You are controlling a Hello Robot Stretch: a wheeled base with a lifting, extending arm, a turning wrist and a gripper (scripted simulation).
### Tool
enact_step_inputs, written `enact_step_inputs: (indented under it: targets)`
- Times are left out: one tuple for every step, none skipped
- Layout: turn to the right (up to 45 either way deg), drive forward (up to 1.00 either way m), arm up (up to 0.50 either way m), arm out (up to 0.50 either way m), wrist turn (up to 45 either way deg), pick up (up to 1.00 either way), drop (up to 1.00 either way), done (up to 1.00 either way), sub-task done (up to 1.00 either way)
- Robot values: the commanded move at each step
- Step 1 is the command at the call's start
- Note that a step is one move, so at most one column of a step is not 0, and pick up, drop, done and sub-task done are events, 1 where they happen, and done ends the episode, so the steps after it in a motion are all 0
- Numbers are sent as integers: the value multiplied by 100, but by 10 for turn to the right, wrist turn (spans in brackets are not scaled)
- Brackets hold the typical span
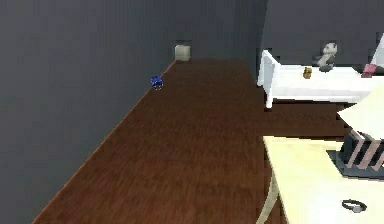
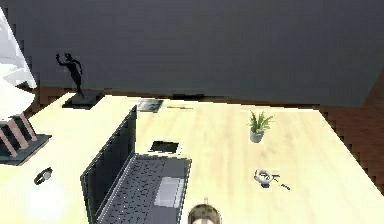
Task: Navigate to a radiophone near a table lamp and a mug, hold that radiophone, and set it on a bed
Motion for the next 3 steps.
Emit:
enact_step_inputs:
  targets:
    - [0,0,36,0,0,0,0,0,0]
    - [0,0,0,40,0,0,0,0,0]
    - [0,0,0,0,450,0,0,0,0]
